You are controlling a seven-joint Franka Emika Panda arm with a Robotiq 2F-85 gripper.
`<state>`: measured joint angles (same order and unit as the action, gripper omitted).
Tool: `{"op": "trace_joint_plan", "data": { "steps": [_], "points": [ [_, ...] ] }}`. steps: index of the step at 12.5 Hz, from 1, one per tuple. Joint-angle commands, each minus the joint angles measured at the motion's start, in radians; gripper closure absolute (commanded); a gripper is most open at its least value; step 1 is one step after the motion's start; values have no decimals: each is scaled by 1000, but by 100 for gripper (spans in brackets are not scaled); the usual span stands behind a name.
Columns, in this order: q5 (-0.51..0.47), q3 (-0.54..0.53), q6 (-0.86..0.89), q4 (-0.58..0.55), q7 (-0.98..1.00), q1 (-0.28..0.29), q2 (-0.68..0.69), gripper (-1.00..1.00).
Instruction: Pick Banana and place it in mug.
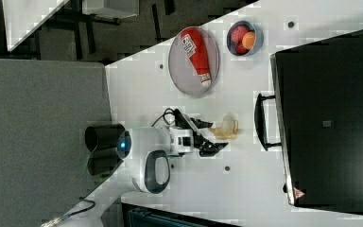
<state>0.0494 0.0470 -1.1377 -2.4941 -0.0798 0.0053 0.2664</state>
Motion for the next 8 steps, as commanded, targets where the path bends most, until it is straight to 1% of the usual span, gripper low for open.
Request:
{"op": "trace_joint_plan", "data": {
  "steps": [1, 2, 7, 8],
  "points": [
    [-5, -6, -76, 2, 14, -4, 43, -100],
    [-5, -8, -85, 2, 14, -4, 57, -92],
    [-6, -9, -101, 5, 14, -6, 62, 30],
    [-6, -10, -102, 6, 14, -6, 64, 50]
  ]
}}
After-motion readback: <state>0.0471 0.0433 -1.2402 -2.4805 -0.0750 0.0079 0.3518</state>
